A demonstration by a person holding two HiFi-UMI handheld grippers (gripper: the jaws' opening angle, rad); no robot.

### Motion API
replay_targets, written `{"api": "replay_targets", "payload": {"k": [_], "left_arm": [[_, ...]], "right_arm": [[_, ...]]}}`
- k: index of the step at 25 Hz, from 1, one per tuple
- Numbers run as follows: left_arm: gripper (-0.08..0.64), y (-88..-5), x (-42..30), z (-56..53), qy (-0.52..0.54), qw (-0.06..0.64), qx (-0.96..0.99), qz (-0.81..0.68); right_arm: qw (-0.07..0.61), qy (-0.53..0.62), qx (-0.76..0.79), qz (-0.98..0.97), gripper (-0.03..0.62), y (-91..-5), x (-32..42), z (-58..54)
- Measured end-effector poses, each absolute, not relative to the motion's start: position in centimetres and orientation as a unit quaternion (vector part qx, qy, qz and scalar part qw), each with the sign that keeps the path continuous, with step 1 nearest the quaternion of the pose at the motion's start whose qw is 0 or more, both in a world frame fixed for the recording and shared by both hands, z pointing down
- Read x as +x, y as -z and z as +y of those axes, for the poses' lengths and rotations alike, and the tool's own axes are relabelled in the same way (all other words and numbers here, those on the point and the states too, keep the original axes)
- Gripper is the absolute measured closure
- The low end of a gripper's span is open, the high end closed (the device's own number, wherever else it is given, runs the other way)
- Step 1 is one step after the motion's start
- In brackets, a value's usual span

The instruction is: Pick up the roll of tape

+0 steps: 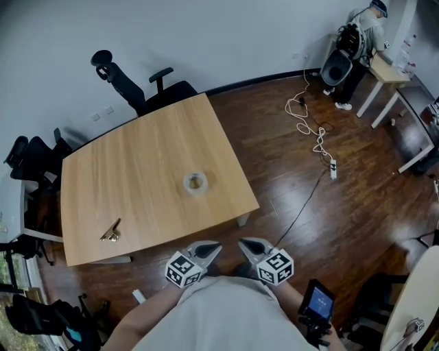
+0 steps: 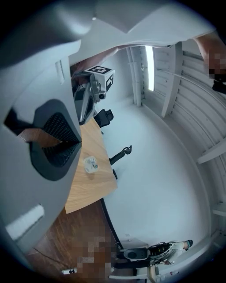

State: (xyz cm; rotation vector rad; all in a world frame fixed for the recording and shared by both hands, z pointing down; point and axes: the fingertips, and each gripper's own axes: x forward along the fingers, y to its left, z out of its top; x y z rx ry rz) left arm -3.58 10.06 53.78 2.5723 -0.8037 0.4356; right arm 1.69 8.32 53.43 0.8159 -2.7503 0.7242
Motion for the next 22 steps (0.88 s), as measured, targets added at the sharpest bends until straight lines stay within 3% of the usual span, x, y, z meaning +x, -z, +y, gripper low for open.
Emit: {"api": "replay_targets", "payload": {"k": [22], "left_arm": [[0.555,-55.2,-14.0,1.0,-0.113,0.216,0.922,-0.299]], "right_arm": [[0.135,-0.237,0.31,-0.911,0.586,-53.1,-7.0,-0.9]]}}
